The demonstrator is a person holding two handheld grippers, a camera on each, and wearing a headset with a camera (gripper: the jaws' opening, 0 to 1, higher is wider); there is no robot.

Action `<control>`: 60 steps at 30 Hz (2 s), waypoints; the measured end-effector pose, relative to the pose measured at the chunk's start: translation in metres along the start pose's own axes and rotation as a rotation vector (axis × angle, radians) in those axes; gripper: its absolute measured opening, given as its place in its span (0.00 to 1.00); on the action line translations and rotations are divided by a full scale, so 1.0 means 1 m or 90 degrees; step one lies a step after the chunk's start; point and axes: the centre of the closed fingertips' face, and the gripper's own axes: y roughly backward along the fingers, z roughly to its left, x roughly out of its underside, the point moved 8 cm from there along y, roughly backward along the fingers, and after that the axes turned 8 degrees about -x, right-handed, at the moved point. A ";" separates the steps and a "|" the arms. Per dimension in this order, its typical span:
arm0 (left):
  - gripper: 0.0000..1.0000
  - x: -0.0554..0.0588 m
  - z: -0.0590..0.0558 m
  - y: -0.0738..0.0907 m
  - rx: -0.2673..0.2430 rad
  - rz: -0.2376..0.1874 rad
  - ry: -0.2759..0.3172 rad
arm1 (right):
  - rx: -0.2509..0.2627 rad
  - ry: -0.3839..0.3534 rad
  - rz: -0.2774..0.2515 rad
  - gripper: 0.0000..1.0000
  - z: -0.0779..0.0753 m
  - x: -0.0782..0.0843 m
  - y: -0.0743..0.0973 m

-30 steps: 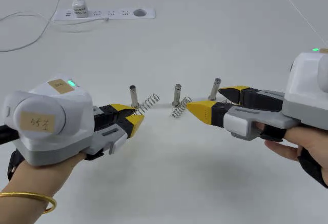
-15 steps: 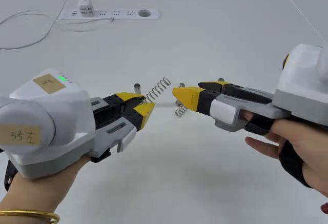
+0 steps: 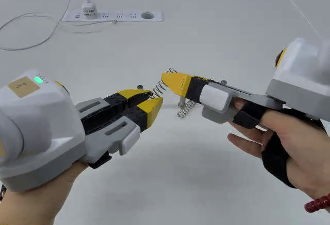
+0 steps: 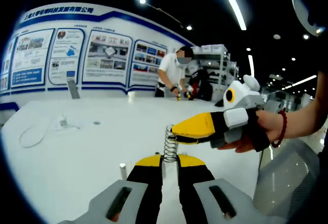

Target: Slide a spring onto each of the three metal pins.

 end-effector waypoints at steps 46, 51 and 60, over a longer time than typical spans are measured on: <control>0.21 0.020 -0.001 0.002 -0.035 0.089 -0.047 | -0.019 0.088 0.052 0.11 0.000 0.007 -0.022; 0.27 0.025 -0.001 0.004 -0.044 0.098 -0.042 | 0.000 0.106 0.058 0.11 -0.007 0.006 -0.032; 0.40 0.029 0.001 0.005 -0.048 0.109 -0.060 | 0.020 0.151 0.049 0.11 -0.015 0.001 -0.049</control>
